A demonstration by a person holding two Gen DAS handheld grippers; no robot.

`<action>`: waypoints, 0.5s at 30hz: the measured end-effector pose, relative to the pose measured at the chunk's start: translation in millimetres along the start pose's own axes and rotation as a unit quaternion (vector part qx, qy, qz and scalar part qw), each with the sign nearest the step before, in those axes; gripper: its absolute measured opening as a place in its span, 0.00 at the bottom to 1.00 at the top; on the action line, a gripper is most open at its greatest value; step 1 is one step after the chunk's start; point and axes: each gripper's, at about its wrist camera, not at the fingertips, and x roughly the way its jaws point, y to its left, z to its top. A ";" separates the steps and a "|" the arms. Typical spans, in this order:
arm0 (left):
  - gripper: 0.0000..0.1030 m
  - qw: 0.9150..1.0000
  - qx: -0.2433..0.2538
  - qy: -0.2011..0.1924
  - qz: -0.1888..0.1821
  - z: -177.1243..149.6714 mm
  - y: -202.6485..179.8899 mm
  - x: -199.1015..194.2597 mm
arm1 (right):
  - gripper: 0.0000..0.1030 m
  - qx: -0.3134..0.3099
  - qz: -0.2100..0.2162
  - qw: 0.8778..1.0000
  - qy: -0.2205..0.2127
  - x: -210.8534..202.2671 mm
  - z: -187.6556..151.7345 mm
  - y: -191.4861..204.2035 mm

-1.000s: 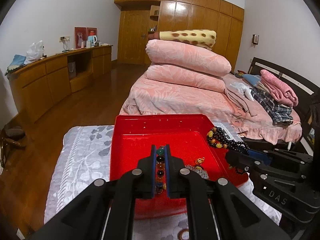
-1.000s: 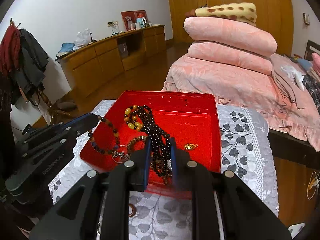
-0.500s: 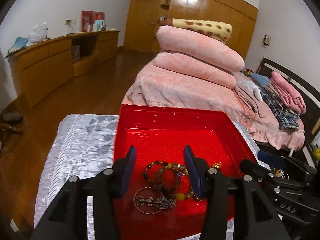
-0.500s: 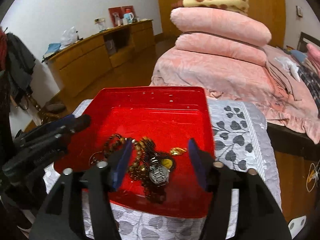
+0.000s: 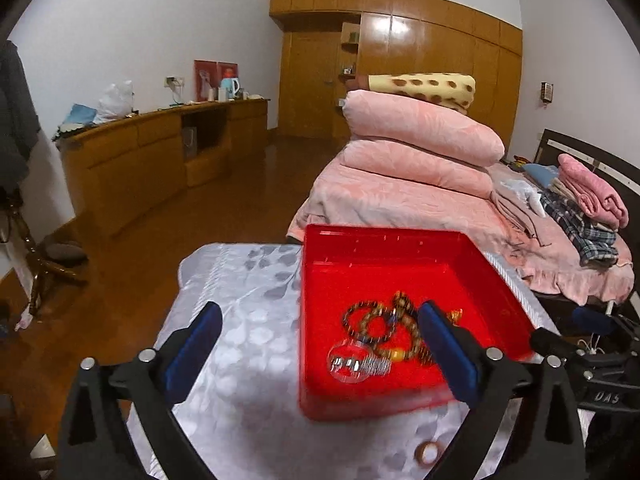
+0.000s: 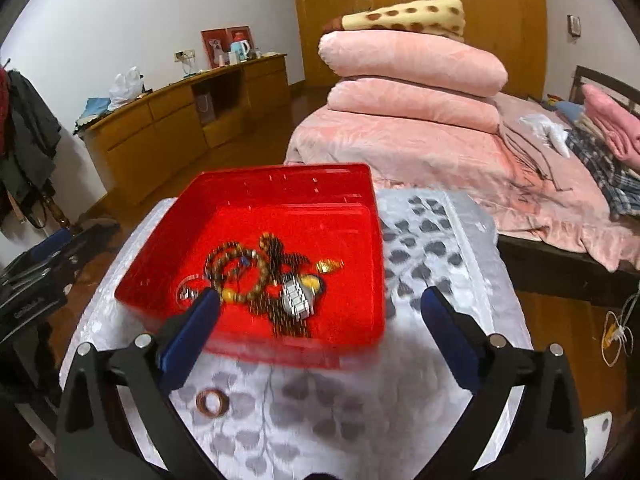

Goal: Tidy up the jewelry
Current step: 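Withdraw both grippers from the red box toward the wooden ring and silver hoop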

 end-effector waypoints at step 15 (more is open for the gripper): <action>0.94 0.999 0.013 0.039 0.020 -66.4 13.2 -29.0 | 0.94 0.009 0.024 0.999 0.045 -15.5 -69.7 20.3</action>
